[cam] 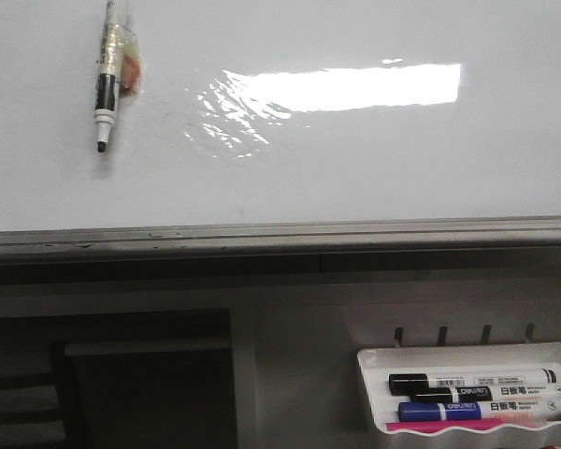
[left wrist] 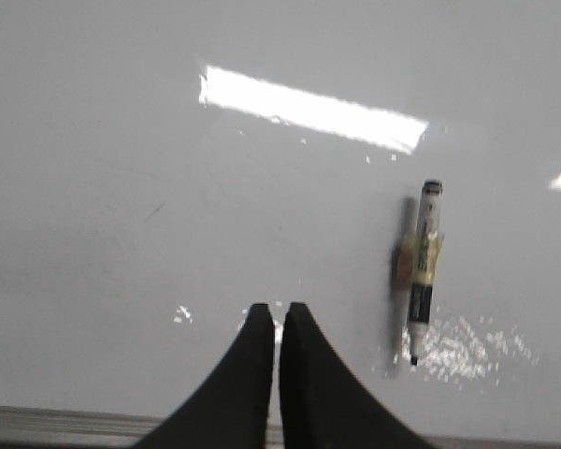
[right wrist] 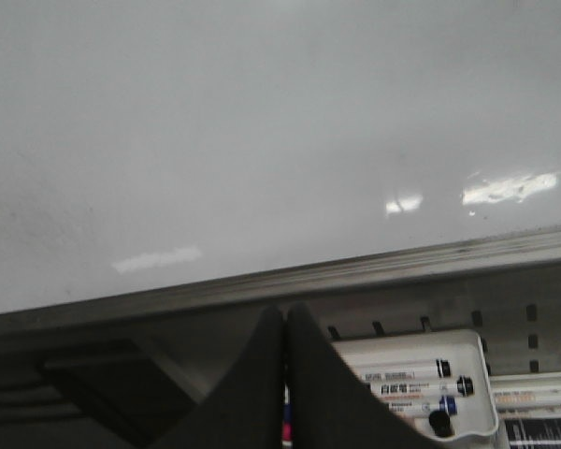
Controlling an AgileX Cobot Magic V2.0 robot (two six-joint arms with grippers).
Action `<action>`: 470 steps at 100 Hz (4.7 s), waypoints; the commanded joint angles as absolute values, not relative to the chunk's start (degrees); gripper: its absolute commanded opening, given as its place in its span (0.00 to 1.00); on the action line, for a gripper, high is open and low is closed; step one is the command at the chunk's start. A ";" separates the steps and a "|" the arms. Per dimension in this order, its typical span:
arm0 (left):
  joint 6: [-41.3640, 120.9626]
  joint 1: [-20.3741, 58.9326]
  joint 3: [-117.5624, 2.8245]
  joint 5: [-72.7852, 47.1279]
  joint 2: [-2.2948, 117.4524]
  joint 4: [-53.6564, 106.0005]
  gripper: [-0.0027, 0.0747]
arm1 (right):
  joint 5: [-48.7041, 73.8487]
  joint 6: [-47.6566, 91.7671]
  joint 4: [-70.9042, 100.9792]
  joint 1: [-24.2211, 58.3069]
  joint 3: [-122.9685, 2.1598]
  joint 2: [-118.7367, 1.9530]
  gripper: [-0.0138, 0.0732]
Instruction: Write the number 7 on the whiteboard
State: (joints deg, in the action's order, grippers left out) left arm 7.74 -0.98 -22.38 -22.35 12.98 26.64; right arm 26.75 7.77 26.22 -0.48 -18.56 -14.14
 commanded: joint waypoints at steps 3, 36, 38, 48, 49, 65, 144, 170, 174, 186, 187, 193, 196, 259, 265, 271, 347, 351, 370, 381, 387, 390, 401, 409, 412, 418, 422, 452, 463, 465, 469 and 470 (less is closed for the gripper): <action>11.86 -1.04 -30.56 -26.77 21.57 24.87 0.01 | 30.12 9.30 25.17 -0.28 -27.48 -23.69 0.10; 13.15 5.96 -36.71 -28.14 31.87 26.57 0.03 | 35.11 12.36 26.31 1.42 -35.00 -32.69 0.34; 13.15 6.39 -36.71 -27.73 32.12 26.57 0.04 | 35.11 12.36 26.45 1.55 -35.00 -32.92 0.38; 13.15 7.91 -36.71 -26.07 33.84 27.93 0.17 | 35.11 12.36 27.38 1.55 -35.00 -33.17 0.63; 13.15 8.06 -36.71 -25.84 33.97 28.17 0.18 | 35.11 12.36 27.40 1.55 -35.00 -33.17 0.64; 13.26 9.73 -36.82 -22.62 37.70 32.50 0.50 | 34.77 12.36 28.46 1.55 -35.00 -33.17 0.70; 13.26 27.59 -40.76 2.50 64.01 34.55 0.62 | 33.27 12.45 28.70 1.55 -35.00 -33.17 0.70; 13.26 27.59 -44.65 4.21 72.36 34.12 0.62 | 33.14 12.58 28.70 1.55 -35.00 -33.17 0.70; 13.26 27.59 -44.81 4.53 73.23 34.12 0.62 | 33.14 12.58 28.70 1.55 -35.00 -33.17 0.70; 13.26 27.59 -45.61 4.93 75.25 34.06 0.61 | 33.14 12.58 28.70 1.55 -35.00 -33.17 0.70; 13.26 27.59 -45.61 4.93 75.31 34.06 0.61 | 33.14 12.58 28.70 1.55 -35.00 -33.17 0.70; 13.26 27.59 -45.71 4.93 75.51 33.62 0.58 | 33.14 12.58 28.70 1.55 -35.00 -33.17 0.70; 13.26 27.59 -45.71 5.05 75.51 33.24 0.56 | 33.05 12.73 28.70 1.55 -35.00 -33.17 0.70; 13.26 28.62 -49.56 -2.84 73.36 21.76 0.01 | 33.64 13.73 30.26 1.55 -35.14 -33.61 0.69; 13.26 29.90 -50.53 -5.27 72.27 18.06 0.01 | 35.42 15.46 32.46 1.55 -35.24 -34.79 0.68; 13.26 31.45 -51.35 -8.53 70.97 14.20 0.01 | 37.66 19.12 35.89 1.55 -35.79 -36.48 0.67; 22.20 54.88 -52.54 -21.27 68.27 7.88 0.01 | 67.72 45.12 66.38 2.11 -55.85 -66.10 0.67; 22.20 55.02 -52.54 -20.81 68.27 7.88 0.01 | 67.72 45.12 66.38 2.64 -55.85 -66.78 0.67; 22.20 55.02 -53.13 -20.57 69.19 8.09 0.01 | 67.41 46.50 66.50 6.96 -56.38 -70.12 0.67; 22.20 55.02 -53.79 -20.57 69.72 8.09 0.01 | 67.68 46.53 66.55 8.45 -58.14 -71.57 0.67; 22.20 55.02 -54.22 -20.57 70.08 8.09 0.01 | 68.79 46.53 66.55 9.21 -59.30 -72.66 0.67; 22.20 55.02 -54.50 -20.57 70.18 8.09 0.01 | 69.31 46.53 66.55 9.53 -59.69 -73.06 0.67; 22.20 55.02 -55.01 -20.57 70.69 7.87 0.01 | 69.68 46.53 66.41 10.33 -60.74 -74.31 0.65; 22.20 55.02 -55.24 -20.57 70.77 7.87 0.01 | 69.56 46.53 65.45 10.46 -60.73 -74.29 0.58; 22.20 55.02 -55.33 -20.33 70.82 7.87 0.01 | 69.56 46.53 65.03 10.46 -60.73 -74.29 0.55; 22.20 55.02 -55.33 -19.20 70.82 7.87 0.01 | 69.56 46.53 64.78 10.46 -60.73 -74.29 0.46; 22.20 55.02 -55.33 -18.44 70.82 7.87 0.01 | 69.56 46.62 64.78 10.46 -60.73 -74.29 0.39; 22.20 55.02 -55.95 -17.23 70.70 7.87 0.14 | 69.34 47.22 63.46 10.46 -60.73 -74.29 0.09; 22.20 54.79 -57.17 -18.60 70.70 7.87 0.43 | 68.50 47.22 61.70 10.46 -60.73 -74.29 0.09; 22.20 54.65 -57.49 -18.85 70.70 7.98 0.47 | 68.33 47.22 61.43 10.46 -60.73 -74.29 0.09; 22.20 54.24 -57.90 -18.99 70.50 8.50 0.59 | 67.75 47.22 61.32 10.46 -60.73 -74.07 0.09; 22.20 54.15 -57.90 -18.88 70.46 8.54 0.62 | 67.64 47.22 61.19 10.46 -60.73 -74.06 0.09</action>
State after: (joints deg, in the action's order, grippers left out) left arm 22.45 54.56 -54.91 -23.12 72.05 7.39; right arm 67.56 46.38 58.87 10.35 -59.25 -75.33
